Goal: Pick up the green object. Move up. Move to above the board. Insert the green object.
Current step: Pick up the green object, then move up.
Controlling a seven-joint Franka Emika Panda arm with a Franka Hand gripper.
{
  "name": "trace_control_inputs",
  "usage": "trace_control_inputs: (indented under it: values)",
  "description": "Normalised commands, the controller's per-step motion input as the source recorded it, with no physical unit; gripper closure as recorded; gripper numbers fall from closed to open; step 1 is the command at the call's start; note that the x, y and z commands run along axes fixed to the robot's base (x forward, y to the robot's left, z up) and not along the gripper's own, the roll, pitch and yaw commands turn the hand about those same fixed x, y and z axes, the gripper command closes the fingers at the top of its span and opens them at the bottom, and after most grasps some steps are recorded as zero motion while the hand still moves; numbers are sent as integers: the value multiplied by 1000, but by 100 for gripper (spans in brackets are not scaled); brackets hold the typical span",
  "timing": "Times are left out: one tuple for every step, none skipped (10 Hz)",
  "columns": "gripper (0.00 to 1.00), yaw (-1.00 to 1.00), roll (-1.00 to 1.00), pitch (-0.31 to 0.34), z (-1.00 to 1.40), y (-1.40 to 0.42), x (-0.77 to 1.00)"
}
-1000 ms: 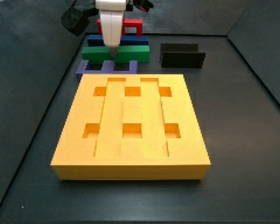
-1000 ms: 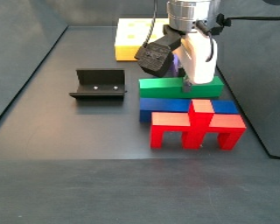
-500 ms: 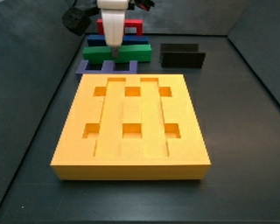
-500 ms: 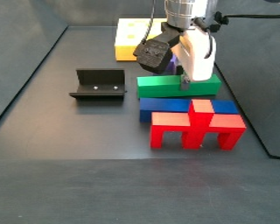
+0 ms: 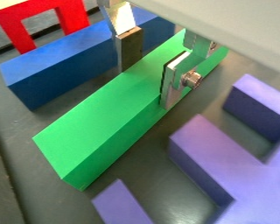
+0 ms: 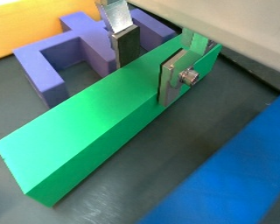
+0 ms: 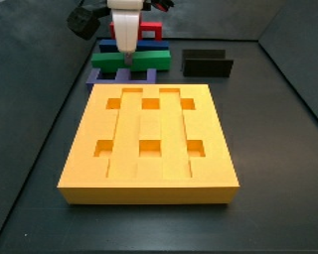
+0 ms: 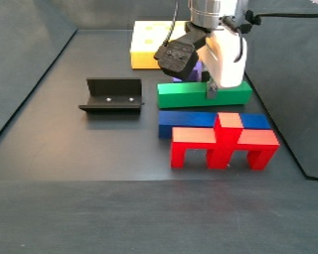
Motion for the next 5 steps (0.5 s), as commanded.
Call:
trace_control_inputs:
  values:
    - [100,0,0,0,0,0,0]
    - [100,0,0,0,0,0,0]
    - [100,0,0,0,833,0,0]
    - [100,-8,1,21,800,42,-25]
    - [100,-13,-5,79,532,38,-50]
